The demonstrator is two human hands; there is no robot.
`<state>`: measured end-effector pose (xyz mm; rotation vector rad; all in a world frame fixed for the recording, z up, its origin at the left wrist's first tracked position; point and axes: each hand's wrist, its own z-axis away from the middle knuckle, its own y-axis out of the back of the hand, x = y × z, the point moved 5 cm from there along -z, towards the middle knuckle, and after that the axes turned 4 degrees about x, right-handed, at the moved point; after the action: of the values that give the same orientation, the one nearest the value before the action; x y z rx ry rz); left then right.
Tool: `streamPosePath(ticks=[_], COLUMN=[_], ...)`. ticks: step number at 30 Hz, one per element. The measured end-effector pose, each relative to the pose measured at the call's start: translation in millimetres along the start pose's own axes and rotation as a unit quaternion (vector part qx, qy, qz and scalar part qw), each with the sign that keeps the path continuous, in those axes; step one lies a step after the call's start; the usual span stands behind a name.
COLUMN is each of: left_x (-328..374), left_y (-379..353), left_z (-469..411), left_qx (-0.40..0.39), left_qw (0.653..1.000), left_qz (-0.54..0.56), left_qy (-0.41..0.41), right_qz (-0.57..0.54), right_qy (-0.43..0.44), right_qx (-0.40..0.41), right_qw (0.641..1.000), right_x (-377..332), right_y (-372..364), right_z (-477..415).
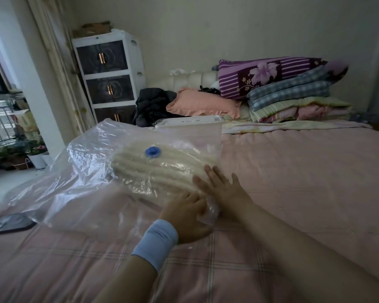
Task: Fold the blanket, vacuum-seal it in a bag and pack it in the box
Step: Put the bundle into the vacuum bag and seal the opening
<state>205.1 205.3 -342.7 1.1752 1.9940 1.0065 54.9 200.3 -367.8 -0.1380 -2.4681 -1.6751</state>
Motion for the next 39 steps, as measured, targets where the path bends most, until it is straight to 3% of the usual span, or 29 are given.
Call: streamPosePath(ticks=[2, 6, 11, 16, 20, 24, 31, 34, 39], left_x=[-3, 2, 16, 5, -23, -50, -82, -89, -83], left_y=[-14, -15, -25, -12, 15, 16, 28, 43, 103], left_z=[16, 20, 28, 8, -32, -86, -193, -236, -305], left_qx=[-0.050, -0.117, -0.242, -0.112, 0.011, -0.014, -0.018, -0.024, 0.006], left_qw=[0.998, 0.989, 0.958, 0.982, 0.999, 0.995, 0.986, 0.981, 0.969], left_qz=[-0.038, -0.085, -0.153, -0.141, -0.042, 0.098, 0.161, 0.177, 0.226], left_qy=[0.031, 0.036, 0.007, -0.060, -0.016, 0.034, 0.050, 0.071, 0.098], right_qz=[0.008, 0.028, 0.058, 0.000, -0.046, -0.104, -0.321, -0.312, -0.399], right_qy=[-0.005, 0.072, 0.039, 0.018, 0.029, 0.021, -0.023, -0.068, -0.178], right_qx=[-0.016, 0.056, -0.054, -0.056, -0.039, -0.053, -0.019, -0.015, -0.043], right_qw=[1.000, 0.995, 0.996, 0.998, 0.998, 0.993, 0.947, 0.948, 0.899], right_x=[-2, -9, -10, -1, 18, 49, 107, 129, 177], right_y=[9, 28, 30, 31, 35, 29, 48, 65, 101], right_z=[-1, 9, 11, 6, -7, -36, -93, -110, -117])
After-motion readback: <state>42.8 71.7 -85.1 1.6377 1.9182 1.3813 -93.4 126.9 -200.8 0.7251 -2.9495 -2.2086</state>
